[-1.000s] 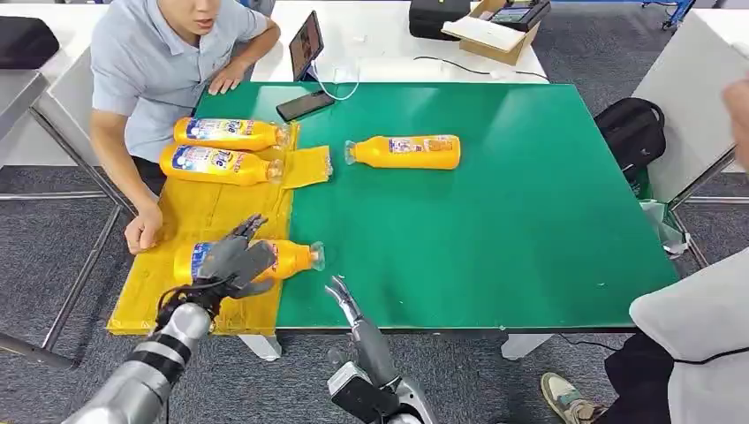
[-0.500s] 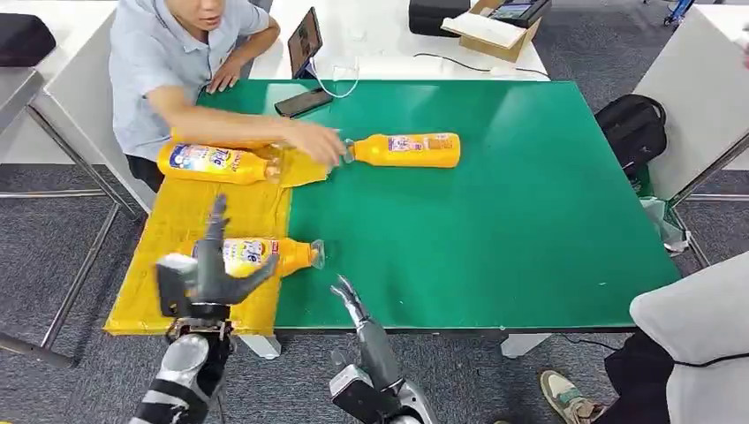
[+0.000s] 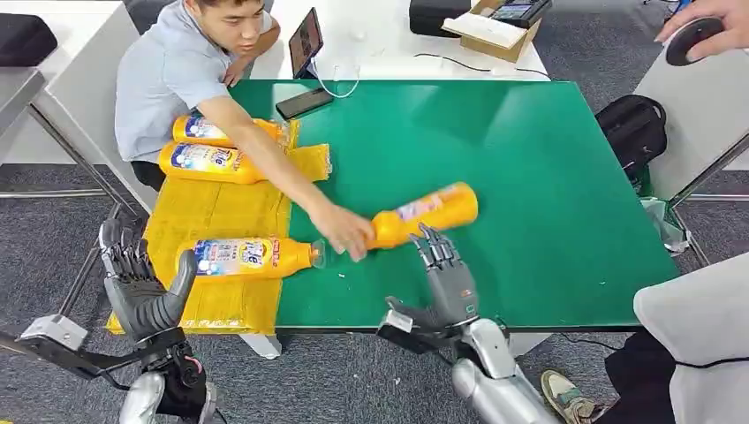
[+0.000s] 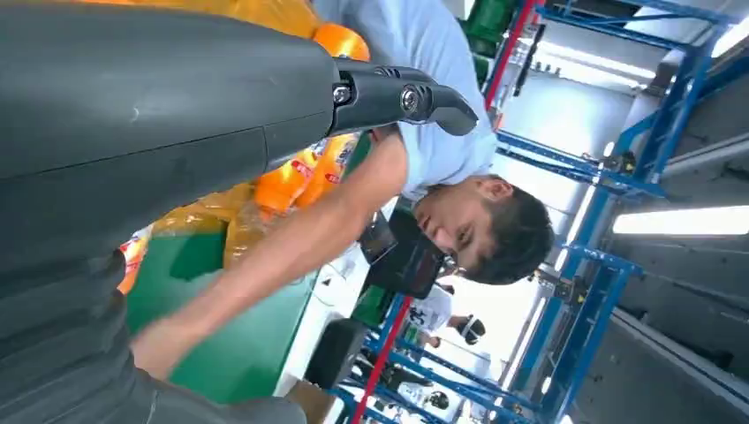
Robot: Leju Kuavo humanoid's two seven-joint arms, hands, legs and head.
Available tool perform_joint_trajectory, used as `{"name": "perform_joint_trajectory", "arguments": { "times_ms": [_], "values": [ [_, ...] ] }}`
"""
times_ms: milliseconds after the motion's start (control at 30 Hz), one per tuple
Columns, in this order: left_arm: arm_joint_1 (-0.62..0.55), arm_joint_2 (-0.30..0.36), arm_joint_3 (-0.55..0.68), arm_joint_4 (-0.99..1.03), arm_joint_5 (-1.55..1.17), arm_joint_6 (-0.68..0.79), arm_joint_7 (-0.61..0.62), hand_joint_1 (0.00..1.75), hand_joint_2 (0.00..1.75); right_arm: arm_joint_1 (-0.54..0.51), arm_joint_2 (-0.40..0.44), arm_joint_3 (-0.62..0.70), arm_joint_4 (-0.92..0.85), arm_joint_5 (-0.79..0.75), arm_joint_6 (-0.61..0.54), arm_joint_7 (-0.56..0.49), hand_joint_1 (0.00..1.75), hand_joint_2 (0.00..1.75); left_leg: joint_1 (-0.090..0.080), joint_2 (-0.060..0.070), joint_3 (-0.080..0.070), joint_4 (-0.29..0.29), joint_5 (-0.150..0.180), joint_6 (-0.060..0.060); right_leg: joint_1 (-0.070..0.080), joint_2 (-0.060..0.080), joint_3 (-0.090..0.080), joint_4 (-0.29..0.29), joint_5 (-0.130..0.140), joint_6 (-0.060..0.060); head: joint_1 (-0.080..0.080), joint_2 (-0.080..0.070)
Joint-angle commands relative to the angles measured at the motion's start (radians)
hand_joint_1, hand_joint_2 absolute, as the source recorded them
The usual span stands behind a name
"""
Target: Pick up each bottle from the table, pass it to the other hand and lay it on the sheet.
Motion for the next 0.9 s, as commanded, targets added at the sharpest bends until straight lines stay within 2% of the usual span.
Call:
{"name": "perform_joint_trajectory", "arguments": {
  "times_ms": [33,400,667,767,900],
  "values": [
    [-0.019,0.000,-0.066,0.027,-0.071,0.071,0.017,0.00,1.75,-0.203,-0.046,-0.020,0.330,0.028,0.017,0.034,0.00,1.75,0.001,-0.001,0.002,0.000,0.000,-0.001,0.001,-0.002,0.002,-0.001,-0.001,-0.002,0.000,0.000],
    [-0.112,0.020,-0.152,0.185,-0.182,0.200,0.054,0.00,1.75,-0.305,-0.012,-0.019,0.501,0.044,0.076,0.093,0.00,1.75,0.001,0.000,0.000,-0.001,0.000,-0.001,0.001,-0.001,0.000,0.000,0.000,-0.002,0.000,0.000],
    [-0.134,0.025,-0.184,0.206,-0.189,0.208,0.064,0.00,1.75,-0.343,-0.004,0.015,0.556,0.095,0.125,0.162,0.00,1.75,0.001,0.001,0.000,0.000,0.000,-0.001,0.001,0.000,0.000,0.000,-0.001,-0.002,0.000,0.000],
    [-0.137,0.032,-0.202,0.202,-0.188,0.207,0.069,0.00,1.75,-0.367,-0.014,0.047,0.579,0.139,0.191,0.220,0.00,1.75,0.000,0.000,0.000,0.000,0.000,-0.001,0.001,-0.001,0.000,0.000,0.000,-0.001,0.000,0.000],
    [-0.141,0.033,-0.210,0.203,-0.187,0.203,0.074,0.00,1.75,-0.375,-0.016,0.053,0.587,0.148,0.217,0.231,0.00,1.75,0.001,0.000,0.000,0.000,0.000,-0.001,0.001,-0.001,0.000,0.000,0.000,-0.001,0.000,0.000]
  ]
}}
